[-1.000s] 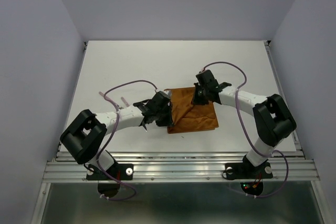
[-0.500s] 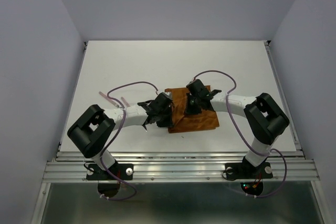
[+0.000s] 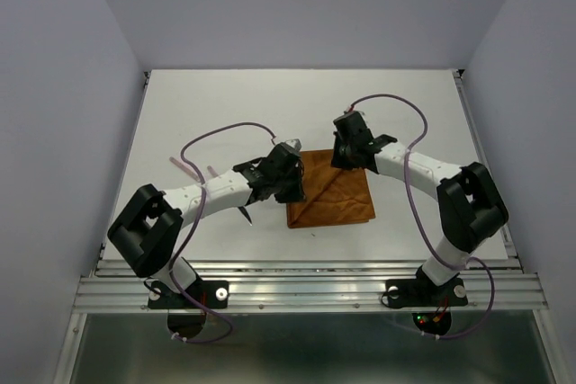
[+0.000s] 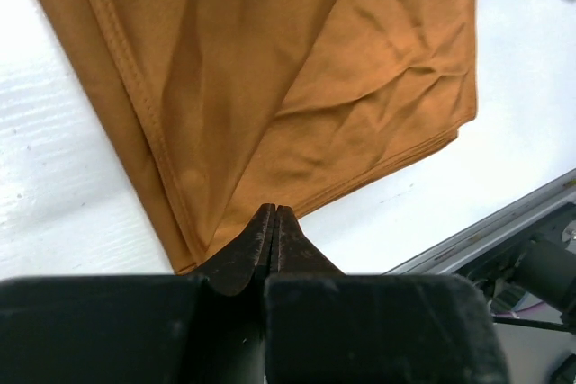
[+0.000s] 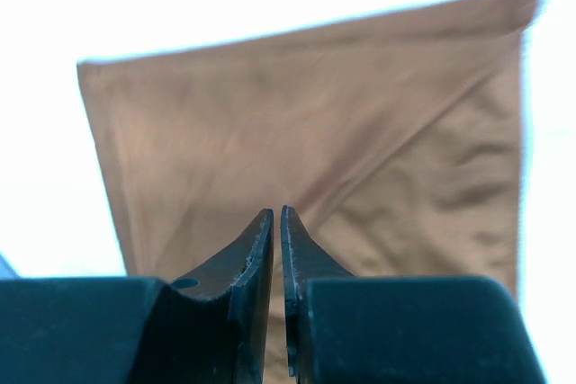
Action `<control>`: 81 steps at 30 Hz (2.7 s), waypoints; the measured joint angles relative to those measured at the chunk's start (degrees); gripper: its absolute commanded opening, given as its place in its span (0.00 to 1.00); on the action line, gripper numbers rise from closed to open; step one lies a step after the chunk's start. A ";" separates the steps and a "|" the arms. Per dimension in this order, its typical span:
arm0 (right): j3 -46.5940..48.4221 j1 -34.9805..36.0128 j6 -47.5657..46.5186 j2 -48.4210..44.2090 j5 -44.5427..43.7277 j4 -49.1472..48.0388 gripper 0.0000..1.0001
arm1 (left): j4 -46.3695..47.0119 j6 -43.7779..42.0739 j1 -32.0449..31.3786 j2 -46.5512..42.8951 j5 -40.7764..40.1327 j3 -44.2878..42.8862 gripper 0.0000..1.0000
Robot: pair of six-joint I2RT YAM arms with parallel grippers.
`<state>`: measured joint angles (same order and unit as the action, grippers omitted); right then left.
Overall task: Fold the napkin into a case and place the utensils inside
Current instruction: Smooth out the upper triangle-folded napkin at the center of the board, then pick up the upper triangle-folded napkin from the center of the board.
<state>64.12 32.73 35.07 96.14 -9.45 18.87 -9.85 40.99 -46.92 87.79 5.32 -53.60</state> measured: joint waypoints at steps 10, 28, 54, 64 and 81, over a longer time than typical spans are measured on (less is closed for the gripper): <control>5.79 -9.01 -2.40 10.23 0.26 1.70 0.14 | 1.22 -0.39 -0.61 6.71 -0.44 -4.72 0.00; 7.54 -9.01 -4.24 7.72 -0.15 5.60 0.20 | -1.25 -2.67 -1.86 9.03 -4.39 -4.59 0.00; 4.98 7.61 -2.01 3.32 2.27 6.25 0.34 | -9.92 -1.05 8.41 -8.92 -11.04 -1.66 0.26; 12.76 18.62 0.09 11.82 -2.60 8.44 0.61 | -15.69 -2.51 23.12 -18.34 -11.37 -1.09 0.44; 16.94 25.35 1.33 18.82 -12.02 13.81 0.13 | -16.06 -5.20 25.77 -20.48 -5.42 3.56 0.46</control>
<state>81.06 58.08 36.40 114.96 -21.47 32.69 -25.91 35.79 -21.15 67.31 -0.10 -50.04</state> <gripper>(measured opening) 0.226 0.435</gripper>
